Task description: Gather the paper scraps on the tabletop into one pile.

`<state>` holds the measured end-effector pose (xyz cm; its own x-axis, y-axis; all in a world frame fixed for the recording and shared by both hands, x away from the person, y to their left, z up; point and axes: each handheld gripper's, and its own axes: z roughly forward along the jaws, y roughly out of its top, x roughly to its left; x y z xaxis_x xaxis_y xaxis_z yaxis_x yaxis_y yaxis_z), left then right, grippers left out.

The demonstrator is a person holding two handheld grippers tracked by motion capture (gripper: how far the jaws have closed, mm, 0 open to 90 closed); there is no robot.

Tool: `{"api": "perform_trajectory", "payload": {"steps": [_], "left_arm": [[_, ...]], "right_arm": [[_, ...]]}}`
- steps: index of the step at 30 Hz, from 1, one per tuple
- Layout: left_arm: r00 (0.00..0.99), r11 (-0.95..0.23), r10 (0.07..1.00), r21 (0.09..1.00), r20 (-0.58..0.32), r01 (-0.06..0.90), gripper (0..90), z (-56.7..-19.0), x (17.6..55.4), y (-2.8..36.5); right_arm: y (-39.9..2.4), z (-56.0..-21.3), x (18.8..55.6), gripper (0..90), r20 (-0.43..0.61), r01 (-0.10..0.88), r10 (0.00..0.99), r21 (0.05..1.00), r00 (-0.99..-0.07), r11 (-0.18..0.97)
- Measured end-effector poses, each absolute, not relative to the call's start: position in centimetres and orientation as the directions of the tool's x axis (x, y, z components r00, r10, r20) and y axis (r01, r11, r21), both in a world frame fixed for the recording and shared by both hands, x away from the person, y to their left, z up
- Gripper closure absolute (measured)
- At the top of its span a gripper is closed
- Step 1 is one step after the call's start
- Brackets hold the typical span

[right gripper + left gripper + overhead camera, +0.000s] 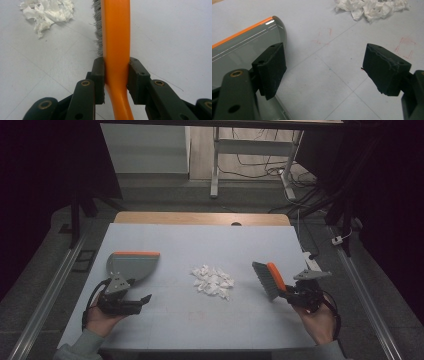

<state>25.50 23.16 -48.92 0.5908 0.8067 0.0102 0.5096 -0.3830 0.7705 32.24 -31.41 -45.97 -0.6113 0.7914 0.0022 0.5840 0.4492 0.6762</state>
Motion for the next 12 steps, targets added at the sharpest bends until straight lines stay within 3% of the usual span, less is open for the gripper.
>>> {"api": "perform_trajectory", "payload": {"steps": [12], "left_arm": [[0.593,-0.382,0.805,0.772,0.008,0.508,19.8,-48.92,25.51,23.24]], "right_arm": [[-31.35,-45.77,32.01,69.0,-0.003,0.572,0.791,0.690,-0.612,0.444]]}}
